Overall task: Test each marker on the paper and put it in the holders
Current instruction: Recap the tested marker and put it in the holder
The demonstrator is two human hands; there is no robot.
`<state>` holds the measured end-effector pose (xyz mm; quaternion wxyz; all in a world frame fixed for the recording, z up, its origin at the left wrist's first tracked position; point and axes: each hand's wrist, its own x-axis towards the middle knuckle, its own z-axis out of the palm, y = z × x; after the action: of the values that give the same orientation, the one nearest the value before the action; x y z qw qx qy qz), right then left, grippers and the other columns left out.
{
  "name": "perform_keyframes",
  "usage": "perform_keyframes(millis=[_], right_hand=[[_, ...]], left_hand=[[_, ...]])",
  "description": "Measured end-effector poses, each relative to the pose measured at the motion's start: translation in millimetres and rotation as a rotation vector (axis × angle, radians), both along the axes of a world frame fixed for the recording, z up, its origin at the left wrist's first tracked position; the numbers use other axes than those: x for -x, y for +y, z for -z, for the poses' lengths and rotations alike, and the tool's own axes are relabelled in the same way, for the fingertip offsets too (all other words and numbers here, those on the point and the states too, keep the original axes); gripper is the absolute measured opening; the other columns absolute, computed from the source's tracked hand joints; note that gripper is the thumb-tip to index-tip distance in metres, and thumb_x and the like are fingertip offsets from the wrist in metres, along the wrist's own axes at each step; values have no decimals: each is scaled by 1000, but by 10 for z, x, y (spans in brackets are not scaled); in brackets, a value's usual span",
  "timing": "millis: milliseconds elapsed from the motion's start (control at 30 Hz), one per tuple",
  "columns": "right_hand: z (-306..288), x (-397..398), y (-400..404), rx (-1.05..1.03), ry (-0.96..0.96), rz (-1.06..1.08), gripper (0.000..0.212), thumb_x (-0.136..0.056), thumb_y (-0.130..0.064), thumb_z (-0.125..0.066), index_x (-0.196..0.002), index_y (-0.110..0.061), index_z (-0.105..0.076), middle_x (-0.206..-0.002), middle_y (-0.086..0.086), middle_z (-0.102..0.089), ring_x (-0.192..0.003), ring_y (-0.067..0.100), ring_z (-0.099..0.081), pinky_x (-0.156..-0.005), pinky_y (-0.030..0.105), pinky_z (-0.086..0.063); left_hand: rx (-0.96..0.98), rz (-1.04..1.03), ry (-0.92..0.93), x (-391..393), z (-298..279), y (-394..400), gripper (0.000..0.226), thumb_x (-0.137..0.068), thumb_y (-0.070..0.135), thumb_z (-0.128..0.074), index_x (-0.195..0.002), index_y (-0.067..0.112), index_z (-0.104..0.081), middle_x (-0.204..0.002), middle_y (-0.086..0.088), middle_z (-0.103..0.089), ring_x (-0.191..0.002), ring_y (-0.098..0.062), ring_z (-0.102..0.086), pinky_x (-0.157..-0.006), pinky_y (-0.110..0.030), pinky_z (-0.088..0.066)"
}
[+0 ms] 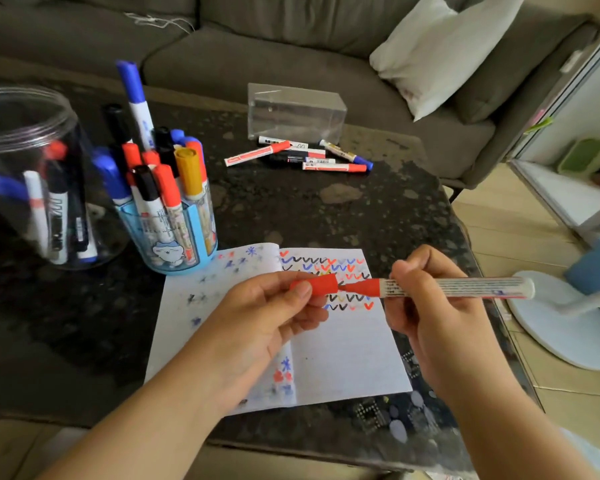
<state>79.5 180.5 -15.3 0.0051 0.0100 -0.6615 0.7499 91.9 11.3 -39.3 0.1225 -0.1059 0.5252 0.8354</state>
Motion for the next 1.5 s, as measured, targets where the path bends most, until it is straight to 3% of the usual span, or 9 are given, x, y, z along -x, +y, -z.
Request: perform_keyframes(millis=[200, 433, 533, 833, 1000, 1133, 1200, 1300, 1500], right_hand=[[-18, 6, -154, -105, 22, -119, 26, -78, -23, -56, -54, -22, -47, -44, 0, -43, -43, 11, -37, -43, 18, -31], [-32, 58, -282, -238, 17, -52, 28, -74, -36, -60, -57, -14, -61, -43, -3, -43, -42, 7, -33, -44, 21, -29], [-74, 81, -296, -111, -9, 17, 29, -76, -33, -55, -53, -16, -50, -39, -9, -34, -37, 6, -26, -43, 22, -24], [-43, 16, -574, 130, -67, 61, 46, -90, -1, -40, -53, -20, -22, -48, -2, -20, -43, 10, -18, -51, 32, -14], [-42, 56, -612, 115, -158, 9, 48, -93, -8, -45, -51, -21, -26, -43, -5, -22, -44, 10, -17, -51, 31, -18], [-31, 50, -585, 164, -349, 18, 33, -83, -37, -59, -60, -17, -47, -49, -1, -33, -47, 8, -24, -49, 23, -29], [7, 33, -531, 27, -368, 138, 31, -82, -45, -59, -79, -14, -56, -55, 0, -43, -48, 9, -34, -51, 23, -35], [15, -5, -446, -564, -116, 297, 25, -88, -39, -58, -105, -21, -59, -67, -1, -57, -62, 20, -55, -60, 38, -49], [-300, -60, -1059, -1022, 389, -253, 30, -84, -34, -64, -98, -52, -45, -93, -29, -49, -91, -8, -49, -72, 8, -46]], left_hand=[[89, 101, 99, -63, -34, -88, 19, -70, 20, -63, -85, 13, -72, -80, -8, -73, -74, -17, -70, -72, -25, -55], [681, 303, 337, -107, -96, -282, 12, -92, 31, -50, -90, 31, -61, -76, 13, -68, -72, -4, -65, -74, -24, -54], [724, 288, 355, -127, -102, -335, 14, -92, 35, -47, -87, 33, -60, -74, 14, -65, -69, -5, -62, -77, -33, -54], [779, 137, 479, -214, -134, -420, 25, -81, 48, -45, -82, 32, -64, -67, 17, -63, -65, -1, -59, -60, -12, -43], [803, 123, 464, -218, -151, -459, 42, -69, 60, -37, -84, 31, -63, -69, 20, -63, -69, -1, -61, -67, -21, -49], [899, -23, 505, -130, -135, -521, 6, -85, 41, -54, -83, 40, -59, -69, 20, -61, -72, 2, -59, -65, -15, -46], [933, -133, 547, -131, -157, -598, 10, -84, 32, -60, -82, 41, -60, -72, 19, -64, -74, 2, -60, -63, -12, -45], [984, -250, 585, -144, -209, -760, 10, -81, 34, -62, -82, 25, -66, -73, 10, -65, -76, -5, -60, -67, -18, -47], [885, -383, 606, -201, -291, -1078, 22, -76, 46, -60, -86, 27, -66, -85, 9, -61, -79, -11, -61, -71, -26, -51]])
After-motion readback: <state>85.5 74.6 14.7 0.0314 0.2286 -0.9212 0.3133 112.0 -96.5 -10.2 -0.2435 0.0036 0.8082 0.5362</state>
